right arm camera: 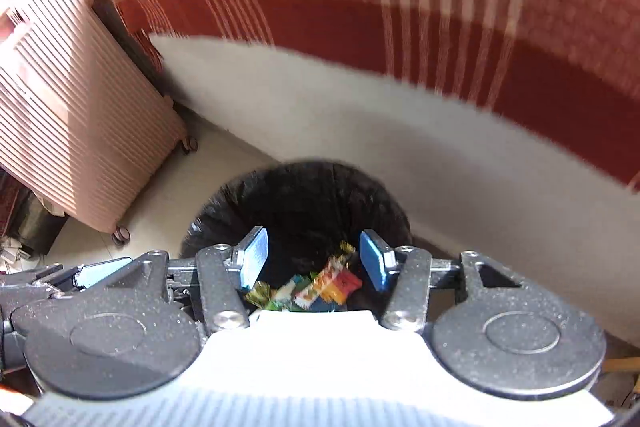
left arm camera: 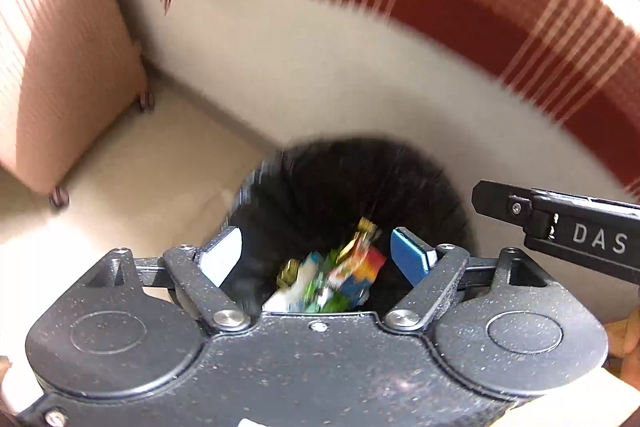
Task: Collect trash
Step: 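Move both open tools back over the blanket toward the gold foil bag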
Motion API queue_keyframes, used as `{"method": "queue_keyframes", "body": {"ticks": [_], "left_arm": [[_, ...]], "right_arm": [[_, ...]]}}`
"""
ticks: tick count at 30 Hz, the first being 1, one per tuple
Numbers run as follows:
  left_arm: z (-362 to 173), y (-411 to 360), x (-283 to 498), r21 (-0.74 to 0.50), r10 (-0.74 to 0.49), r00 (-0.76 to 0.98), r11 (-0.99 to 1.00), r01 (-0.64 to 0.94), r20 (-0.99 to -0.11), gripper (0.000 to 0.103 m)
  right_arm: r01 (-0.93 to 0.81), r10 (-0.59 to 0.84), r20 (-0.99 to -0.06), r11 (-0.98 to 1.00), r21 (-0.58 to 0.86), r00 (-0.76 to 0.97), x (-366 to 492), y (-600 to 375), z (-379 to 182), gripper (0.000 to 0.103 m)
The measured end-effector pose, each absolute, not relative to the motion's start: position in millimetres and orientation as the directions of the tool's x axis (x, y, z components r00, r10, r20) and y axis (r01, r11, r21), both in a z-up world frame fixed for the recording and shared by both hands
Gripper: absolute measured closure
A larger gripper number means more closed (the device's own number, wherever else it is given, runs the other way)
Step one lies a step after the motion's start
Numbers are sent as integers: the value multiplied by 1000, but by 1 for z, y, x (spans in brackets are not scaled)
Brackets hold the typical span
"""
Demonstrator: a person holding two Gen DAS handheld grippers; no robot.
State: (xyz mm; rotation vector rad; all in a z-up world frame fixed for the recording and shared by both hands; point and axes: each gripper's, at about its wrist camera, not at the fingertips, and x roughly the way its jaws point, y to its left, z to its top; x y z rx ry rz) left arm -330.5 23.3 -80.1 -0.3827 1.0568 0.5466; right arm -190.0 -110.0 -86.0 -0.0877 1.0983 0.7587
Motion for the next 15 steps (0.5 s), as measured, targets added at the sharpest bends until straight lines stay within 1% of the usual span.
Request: {"method": "queue_keyframes", "body": {"ticks": [5,7,10,15], "left_arm": [[-2,31,-313,-63,257,499,840,-538,-828,15],[29,35,-302,-72,262,548,855,-513,-794,11],[70,36,-280,-70,271,616,879,-472,-740,7],[111,39,-234,-76,257,691,908,-412,-676,7]], "right_arm": [[-593,549,-755,759,271,359,-185,-121,-10,35],[-570,557,-722,775,273,410,-177,-127,20,34],[-535,563,-669,796,282,486,-163,-132,57,30],[-492,544,-572,830,262,614,-128,-144,102,26]]}}
